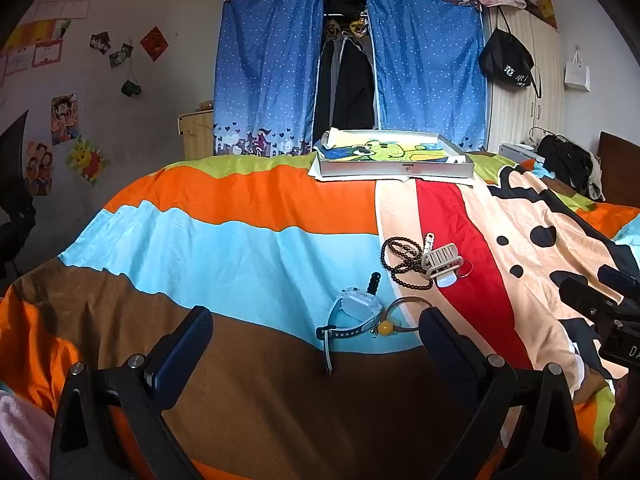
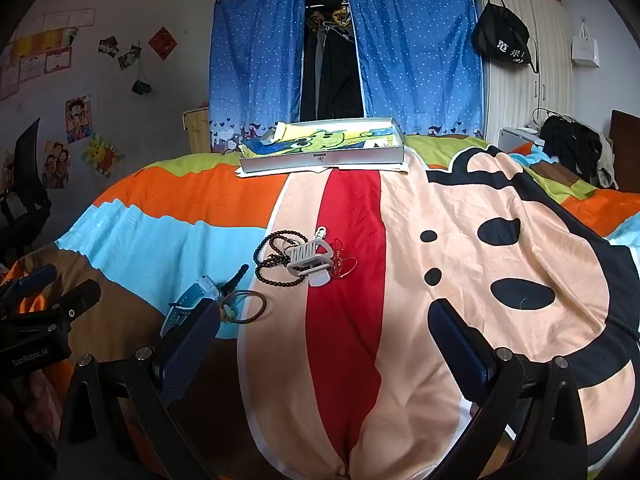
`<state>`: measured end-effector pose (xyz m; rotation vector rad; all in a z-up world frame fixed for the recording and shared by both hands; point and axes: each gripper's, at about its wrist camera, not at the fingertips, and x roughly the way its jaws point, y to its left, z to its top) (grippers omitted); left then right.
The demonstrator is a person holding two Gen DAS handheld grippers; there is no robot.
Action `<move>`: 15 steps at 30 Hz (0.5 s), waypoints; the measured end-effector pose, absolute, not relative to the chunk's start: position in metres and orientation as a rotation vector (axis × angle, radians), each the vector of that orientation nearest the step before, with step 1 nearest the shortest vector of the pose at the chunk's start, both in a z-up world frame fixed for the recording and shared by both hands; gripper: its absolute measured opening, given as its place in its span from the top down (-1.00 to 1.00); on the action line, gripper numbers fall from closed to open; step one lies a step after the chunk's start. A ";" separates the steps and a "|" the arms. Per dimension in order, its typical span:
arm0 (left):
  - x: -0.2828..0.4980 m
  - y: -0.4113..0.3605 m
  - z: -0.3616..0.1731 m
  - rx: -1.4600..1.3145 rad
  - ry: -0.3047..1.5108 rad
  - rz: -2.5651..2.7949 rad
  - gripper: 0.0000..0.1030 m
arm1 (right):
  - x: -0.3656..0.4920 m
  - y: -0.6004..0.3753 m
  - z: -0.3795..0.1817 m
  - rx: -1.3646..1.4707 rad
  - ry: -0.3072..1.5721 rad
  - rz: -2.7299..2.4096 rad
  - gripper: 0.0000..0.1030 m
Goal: Organize jewelry
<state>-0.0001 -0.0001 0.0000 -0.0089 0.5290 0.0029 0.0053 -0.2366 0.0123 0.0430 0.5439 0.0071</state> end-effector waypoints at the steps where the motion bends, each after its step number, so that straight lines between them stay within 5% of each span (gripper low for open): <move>1: 0.000 0.000 0.000 -0.009 0.529 0.002 -1.00 | 0.005 -0.237 0.012 0.041 0.542 0.007 -0.98; 15: -0.001 0.003 0.002 -0.002 0.526 0.000 -1.00 | 0.006 -0.238 0.011 0.049 0.548 0.011 -0.98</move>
